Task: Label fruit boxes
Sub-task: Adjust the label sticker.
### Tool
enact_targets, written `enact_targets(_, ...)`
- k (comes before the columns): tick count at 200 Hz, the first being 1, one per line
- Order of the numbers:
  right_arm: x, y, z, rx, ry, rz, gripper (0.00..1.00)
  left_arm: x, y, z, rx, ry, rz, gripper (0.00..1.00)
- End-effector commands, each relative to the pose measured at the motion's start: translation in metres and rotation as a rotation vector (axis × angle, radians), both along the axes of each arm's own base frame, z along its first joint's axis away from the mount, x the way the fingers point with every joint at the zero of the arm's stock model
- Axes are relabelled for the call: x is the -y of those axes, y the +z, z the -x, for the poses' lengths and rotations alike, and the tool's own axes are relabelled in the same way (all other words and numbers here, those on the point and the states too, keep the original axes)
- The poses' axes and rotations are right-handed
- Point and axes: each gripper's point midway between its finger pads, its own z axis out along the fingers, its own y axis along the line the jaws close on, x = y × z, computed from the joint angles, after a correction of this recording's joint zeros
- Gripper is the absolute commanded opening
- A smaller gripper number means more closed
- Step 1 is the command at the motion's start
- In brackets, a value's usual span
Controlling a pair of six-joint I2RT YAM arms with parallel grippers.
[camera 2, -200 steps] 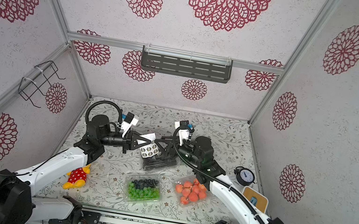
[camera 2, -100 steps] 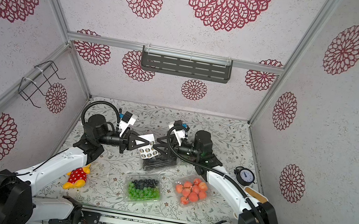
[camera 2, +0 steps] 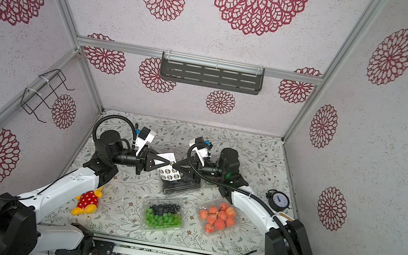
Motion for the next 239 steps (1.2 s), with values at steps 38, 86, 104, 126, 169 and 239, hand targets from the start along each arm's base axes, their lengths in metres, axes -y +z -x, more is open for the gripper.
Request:
enact_targets(38, 0.007, 0.022, 0.019, 0.113, 0.059, -0.053, 0.0, -0.006, 0.014, 0.007, 0.026, 0.01, 0.031, 0.15)
enact_targets(86, 0.006, 0.019, 0.022, 0.11, 0.085, -0.049, 0.0, 0.001, 0.01, 0.007, 0.016, -0.039, 0.026, 0.06)
enact_targets(104, 0.007, 0.019, 0.026, 0.117, 0.102, -0.054, 0.0, 0.003, 0.011, 0.009, 0.015, -0.058, 0.032, 0.0)
enact_targets(126, 0.009, 0.025, 0.032, 0.136, 0.118, -0.075, 0.0, 0.003, 0.011, 0.013, 0.018, -0.07, 0.035, 0.0)
enact_targets(169, 0.005, 0.024, 0.029, 0.131, 0.122, -0.074, 0.0, 0.007, 0.009, 0.017, 0.014, -0.09, 0.032, 0.0)
enact_targets(239, 0.001, 0.027, 0.032, 0.138, 0.137, -0.084, 0.0, 0.008, -0.006, 0.009, -0.026, -0.052, -0.008, 0.0)
